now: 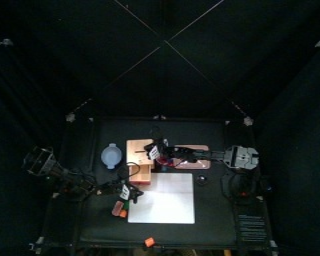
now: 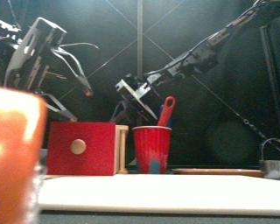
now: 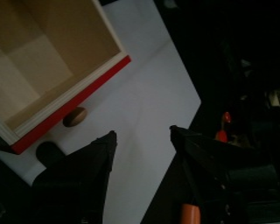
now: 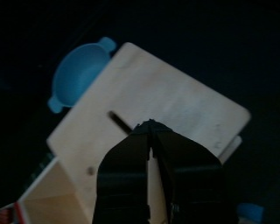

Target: Put carrot in drawer

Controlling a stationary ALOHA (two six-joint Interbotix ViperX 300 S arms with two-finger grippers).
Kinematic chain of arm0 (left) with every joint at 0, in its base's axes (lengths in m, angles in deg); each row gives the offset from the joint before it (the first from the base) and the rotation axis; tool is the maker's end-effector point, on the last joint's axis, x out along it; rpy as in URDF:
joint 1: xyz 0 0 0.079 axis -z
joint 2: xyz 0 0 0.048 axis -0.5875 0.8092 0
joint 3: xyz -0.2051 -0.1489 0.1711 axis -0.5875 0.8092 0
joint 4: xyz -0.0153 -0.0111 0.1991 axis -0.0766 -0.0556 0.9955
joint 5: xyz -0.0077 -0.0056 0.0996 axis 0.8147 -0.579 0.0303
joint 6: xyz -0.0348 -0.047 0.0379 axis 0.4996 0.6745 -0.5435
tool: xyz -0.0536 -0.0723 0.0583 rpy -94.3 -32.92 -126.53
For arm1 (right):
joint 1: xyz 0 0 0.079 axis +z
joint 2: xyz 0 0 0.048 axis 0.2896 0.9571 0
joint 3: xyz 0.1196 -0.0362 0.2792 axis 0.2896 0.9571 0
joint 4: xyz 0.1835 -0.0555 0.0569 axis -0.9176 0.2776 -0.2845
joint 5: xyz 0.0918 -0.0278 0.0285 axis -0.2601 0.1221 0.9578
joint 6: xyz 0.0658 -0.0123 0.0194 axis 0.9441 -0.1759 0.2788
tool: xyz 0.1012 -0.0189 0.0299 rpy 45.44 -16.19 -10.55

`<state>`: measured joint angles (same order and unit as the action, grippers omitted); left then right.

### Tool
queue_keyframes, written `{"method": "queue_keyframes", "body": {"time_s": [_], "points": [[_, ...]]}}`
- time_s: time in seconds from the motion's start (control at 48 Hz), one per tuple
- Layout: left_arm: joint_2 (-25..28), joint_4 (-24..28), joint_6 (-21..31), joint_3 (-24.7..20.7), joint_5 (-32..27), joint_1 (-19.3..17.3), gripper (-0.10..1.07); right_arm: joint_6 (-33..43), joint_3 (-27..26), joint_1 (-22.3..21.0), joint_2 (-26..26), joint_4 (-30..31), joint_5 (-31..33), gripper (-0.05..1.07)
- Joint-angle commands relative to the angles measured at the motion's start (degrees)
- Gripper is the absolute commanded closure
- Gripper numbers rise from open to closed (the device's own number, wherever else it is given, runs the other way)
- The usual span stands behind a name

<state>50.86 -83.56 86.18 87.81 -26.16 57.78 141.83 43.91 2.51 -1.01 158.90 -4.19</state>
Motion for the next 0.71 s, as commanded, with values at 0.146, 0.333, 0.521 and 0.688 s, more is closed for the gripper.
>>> {"method": "queue_keyframes", "body": {"time_s": [0.146, 0.333, 0.521, 0.688], "points": [[-5.1, 3.87, -0.09, 2.99, 1.23, -0.35, 0.1, -0.09, -1.76, 2.72, -5.01, 0.44, -1.76, 0.75], [-9.05, 5.01, -0.18, 6.42, 3.34, -0.44, 0.1, -0.09, -4.31, 5.27, -5.19, 0.53, -5.71, 0.74], [-13.36, 6.86, -0.18, 9.23, 3.96, -0.35, 0.1, -0.09, -6.77, 7.91, -5.54, 1.49, -8.61, 0.74], [-16.52, 9.05, -0.18, 11.95, 4.04, -1.14, 0.1, -0.09, -6.94, 10.2, -6.5, 1.85, -8.96, 0.74]]}}
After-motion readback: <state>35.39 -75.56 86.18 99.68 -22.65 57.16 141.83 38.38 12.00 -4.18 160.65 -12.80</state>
